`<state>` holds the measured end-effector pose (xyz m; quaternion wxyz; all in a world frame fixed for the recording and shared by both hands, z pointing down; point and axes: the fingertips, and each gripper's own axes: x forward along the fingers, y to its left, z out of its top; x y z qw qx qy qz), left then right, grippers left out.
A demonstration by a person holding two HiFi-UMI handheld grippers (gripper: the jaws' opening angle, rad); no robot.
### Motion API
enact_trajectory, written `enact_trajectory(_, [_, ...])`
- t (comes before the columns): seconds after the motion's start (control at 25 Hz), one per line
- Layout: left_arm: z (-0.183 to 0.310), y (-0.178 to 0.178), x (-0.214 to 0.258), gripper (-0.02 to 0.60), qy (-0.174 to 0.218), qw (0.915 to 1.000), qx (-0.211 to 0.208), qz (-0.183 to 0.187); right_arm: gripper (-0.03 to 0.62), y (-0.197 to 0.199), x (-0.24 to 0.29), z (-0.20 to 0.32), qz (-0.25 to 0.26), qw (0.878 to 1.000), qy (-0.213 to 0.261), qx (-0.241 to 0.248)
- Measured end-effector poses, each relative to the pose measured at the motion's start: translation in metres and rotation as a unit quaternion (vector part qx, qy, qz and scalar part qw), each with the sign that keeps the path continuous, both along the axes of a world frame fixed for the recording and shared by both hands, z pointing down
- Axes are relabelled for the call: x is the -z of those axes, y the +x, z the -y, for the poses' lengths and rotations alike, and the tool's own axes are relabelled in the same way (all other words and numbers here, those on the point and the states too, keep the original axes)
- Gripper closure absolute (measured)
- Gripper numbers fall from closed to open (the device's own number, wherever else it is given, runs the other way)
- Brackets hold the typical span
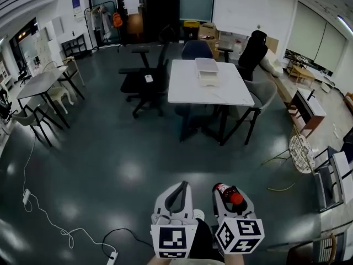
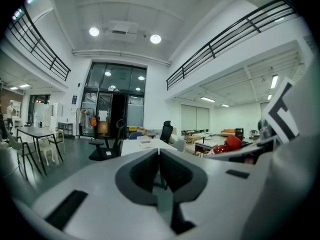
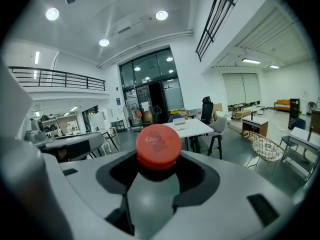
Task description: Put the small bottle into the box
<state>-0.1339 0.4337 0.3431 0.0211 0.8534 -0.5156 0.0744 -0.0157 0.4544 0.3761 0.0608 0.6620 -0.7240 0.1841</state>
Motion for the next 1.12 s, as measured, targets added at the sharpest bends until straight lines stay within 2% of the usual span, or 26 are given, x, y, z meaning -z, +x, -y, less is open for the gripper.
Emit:
enact_trajectory(0.28, [0.073,0.011,0.008,0.561,0.007,0.9997,0.021,-0.004,0.364,0.016,0.006,0.083,-0.002,1.000,0.001,0.017])
enact_trajectory(0.68, [0.184,0.057,0.029,0.561,0.018,0.9985,0.052,-0.005,0.364,0.048,0.032,0.201,-0.005,0.997,0.018,0.070])
enact_trajectory(0.92, [0.226,0.086,0.019,0.561,0.019,0.9980,0.060,-0.003,0.364,0.076,0.024,0.247,-0.002,0.996,0.021,0.085])
enact_trajectory(1.12, [0.251,0.097,0.015,0.561,0.007,0.9981,0.061,0.000,0.364,0.083,0.018,0.269,0.007,0.996,0.010,0.091])
